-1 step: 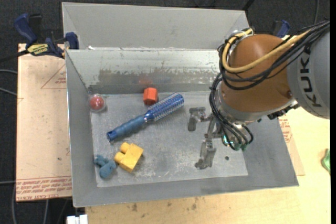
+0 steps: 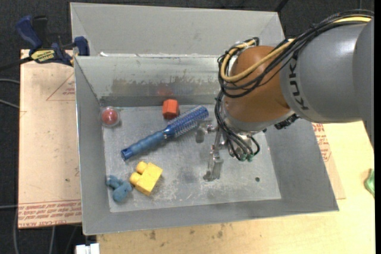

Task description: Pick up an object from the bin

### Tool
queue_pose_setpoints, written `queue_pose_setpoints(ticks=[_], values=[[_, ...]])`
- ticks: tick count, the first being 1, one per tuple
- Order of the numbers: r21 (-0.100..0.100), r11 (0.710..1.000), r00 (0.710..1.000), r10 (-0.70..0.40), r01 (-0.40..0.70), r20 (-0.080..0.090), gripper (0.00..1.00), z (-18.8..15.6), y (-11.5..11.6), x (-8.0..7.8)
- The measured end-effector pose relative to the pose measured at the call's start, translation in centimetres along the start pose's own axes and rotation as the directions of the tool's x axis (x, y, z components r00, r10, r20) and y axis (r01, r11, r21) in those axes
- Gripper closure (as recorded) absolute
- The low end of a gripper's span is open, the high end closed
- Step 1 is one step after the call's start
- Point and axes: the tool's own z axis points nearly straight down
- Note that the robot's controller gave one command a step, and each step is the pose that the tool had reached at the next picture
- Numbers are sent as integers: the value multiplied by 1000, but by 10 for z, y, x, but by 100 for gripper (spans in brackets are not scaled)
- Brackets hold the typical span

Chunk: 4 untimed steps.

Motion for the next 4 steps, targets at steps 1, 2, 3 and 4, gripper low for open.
queue_pose_setpoints(ticks=[1, 2, 3, 4], values=[[0, 999, 999, -53, 53, 9, 0, 11, -6, -63], [0, 975, 974, -224, 224, 19, 0, 53, -1, -120], [1, 975, 975, -221, 221, 16, 100, 53, -3, -120], [3, 968, 968, -252, 252, 16, 100, -122, 0, -108]])
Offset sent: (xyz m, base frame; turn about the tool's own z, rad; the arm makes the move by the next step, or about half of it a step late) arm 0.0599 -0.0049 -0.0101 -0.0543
